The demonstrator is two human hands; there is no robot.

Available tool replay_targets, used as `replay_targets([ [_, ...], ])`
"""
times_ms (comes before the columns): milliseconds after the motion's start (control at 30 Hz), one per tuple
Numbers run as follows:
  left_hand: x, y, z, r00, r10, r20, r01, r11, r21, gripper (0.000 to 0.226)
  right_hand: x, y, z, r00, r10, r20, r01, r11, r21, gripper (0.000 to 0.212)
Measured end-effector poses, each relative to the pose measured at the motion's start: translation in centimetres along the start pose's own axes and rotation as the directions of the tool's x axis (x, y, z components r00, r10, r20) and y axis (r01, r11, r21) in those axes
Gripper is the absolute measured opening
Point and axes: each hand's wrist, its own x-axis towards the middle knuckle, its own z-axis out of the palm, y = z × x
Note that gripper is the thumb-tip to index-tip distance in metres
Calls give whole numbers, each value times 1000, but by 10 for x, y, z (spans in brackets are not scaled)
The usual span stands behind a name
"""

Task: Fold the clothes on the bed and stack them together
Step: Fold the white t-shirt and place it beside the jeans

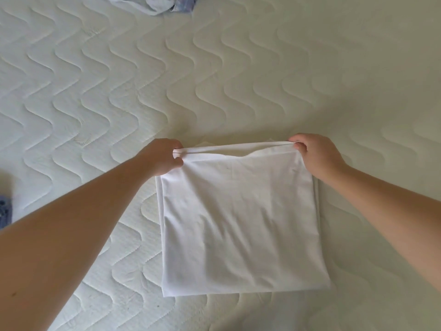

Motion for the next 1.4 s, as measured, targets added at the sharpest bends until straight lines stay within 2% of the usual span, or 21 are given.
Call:
replay_targets([
  [100,0,-4,3,999,-15,-33,13,999,-43,38,4,0,1,1000,-15,19,16,997,-74,28],
  [200,2,-5,5,993,40,-115,-46,998,-44,28,9,-2,3,1000,1,18,2,984,-180,27],
  [267,6,-3,8,981,72,-178,-86,994,-70,25,11,-7,5,1000,15,13,-13,989,-145,28],
  [333,10,1,10,982,101,-158,-115,989,-88,42,13,-14,7,995,-30,93,42,989,-139,45],
  [400,14,7,12,988,140,-69,-143,989,-35,67,16,-19,12,982,-96,165,127,974,-190,60],
  [433,17,11,13,988,150,-42,-150,989,-7,73,19,-22,14,978,-109,177,147,965,-215,63],
  [500,26,15,15,991,129,-30,-129,992,-4,67,26,-26,17,982,-76,174,121,957,-262,59],
  [600,34,18,13,993,119,19,-119,992,29,36,36,-31,16,975,-27,221,105,931,-348,44],
  [733,27,20,7,985,168,41,-166,985,-40,30,30,-31,5,955,-65,291,123,975,-187,42],
  [800,17,19,3,980,193,52,-190,980,-58,18,24,-30,-7,951,-79,300,129,980,-151,40],
  [967,-35,25,-26,963,262,57,-262,965,-20,25,-5,-40,-39,922,-142,361,237,942,-236,29],
  [1100,-90,41,-55,936,330,125,-346,928,141,32,-41,-59,-77,906,-204,370,315,911,-268,21],
  [1167,-118,50,-77,944,318,87,-328,931,159,37,-58,-76,-102,904,-239,355,342,901,-266,15],
  [1267,-161,60,-119,954,295,-47,-281,941,189,36,-80,-106,-150,910,-298,289,369,899,-236,14],
  [1400,-206,68,-176,914,317,-254,-245,928,279,37,-102,-141,-210,895,-418,154,445,858,-256,15],
])
